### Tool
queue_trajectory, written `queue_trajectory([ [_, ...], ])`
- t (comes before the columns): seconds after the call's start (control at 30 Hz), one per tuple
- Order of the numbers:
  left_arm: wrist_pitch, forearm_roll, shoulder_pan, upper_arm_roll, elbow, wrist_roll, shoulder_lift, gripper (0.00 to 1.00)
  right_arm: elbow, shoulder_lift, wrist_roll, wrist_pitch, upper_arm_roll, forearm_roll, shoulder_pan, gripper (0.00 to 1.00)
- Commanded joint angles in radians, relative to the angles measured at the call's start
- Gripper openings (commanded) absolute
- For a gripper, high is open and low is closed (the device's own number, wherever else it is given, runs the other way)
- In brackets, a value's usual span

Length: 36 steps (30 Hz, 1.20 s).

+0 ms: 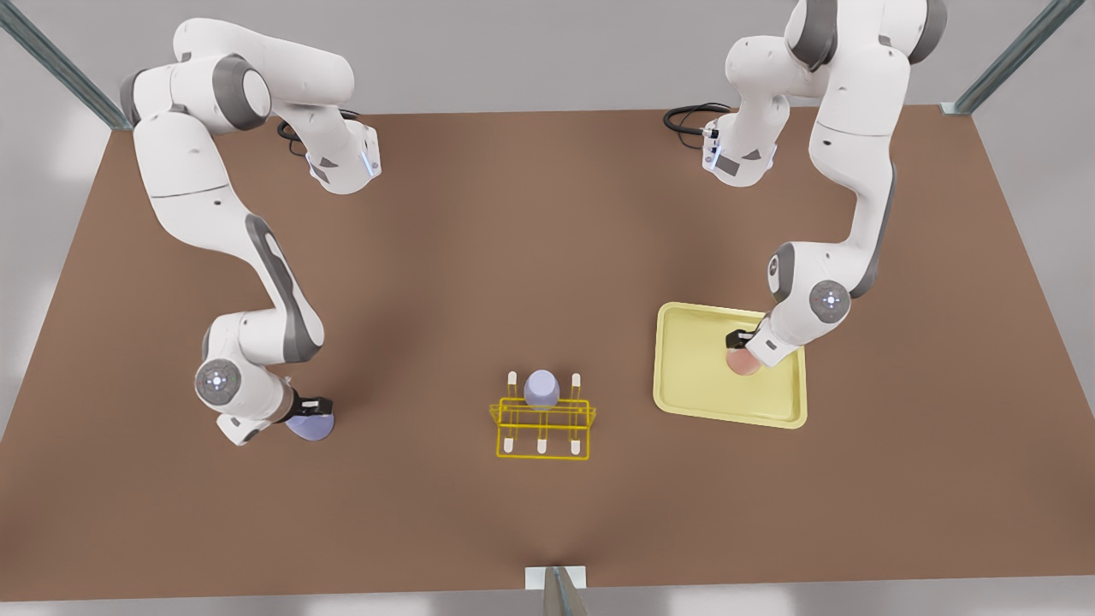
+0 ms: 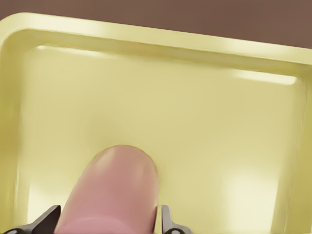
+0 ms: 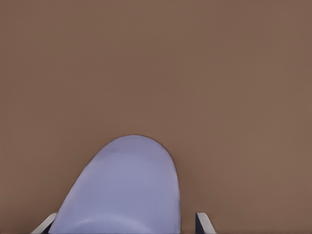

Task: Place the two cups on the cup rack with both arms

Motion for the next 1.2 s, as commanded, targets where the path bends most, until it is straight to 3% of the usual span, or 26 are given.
queue_trajectory([
  [0.0, 0.015, 0.002, -0.001, 0.001, 0.0, 0.0, -0.002, 0.93, 0.002, 0.004, 0.029, -0.004, 0.0, -0.004, 0.002, 1.0],
  [0.07, 0.014, 0.002, -0.001, 0.001, 0.0, 0.0, -0.002, 0.87, 0.002, 0.004, 0.029, -0.003, 0.0, -0.004, 0.005, 1.0],
  [0.63, -0.049, 0.002, -0.004, -0.001, 0.038, -0.002, -0.04, 0.83, 0.012, 0.015, 0.018, 0.008, 0.002, -0.002, 0.003, 1.0],
  [0.77, -0.06, 0.0, 0.002, -0.005, 0.064, -0.005, -0.028, 0.83, 0.017, 0.017, 0.017, 0.008, 0.002, -0.001, 0.002, 0.85],
  [0.93, -0.311, -0.001, -0.013, -0.018, 0.299, -0.118, -0.019, 0.83, 0.022, 0.017, 0.017, 0.008, 0.002, -0.001, 0.002, 0.84],
  [1.03, -0.541, 0.0, -0.016, -0.085, 0.617, -0.294, 0.108, 0.83, 0.032, 0.008, 0.018, -0.004, 0.003, -0.001, 0.002, 0.84],
  [1.17, -0.552, -0.032, -0.018, -0.131, 0.813, -0.414, 0.211, 0.83, 0.042, -0.006, 0.012, -0.004, 0.055, 0.005, -0.001, 0.84],
])
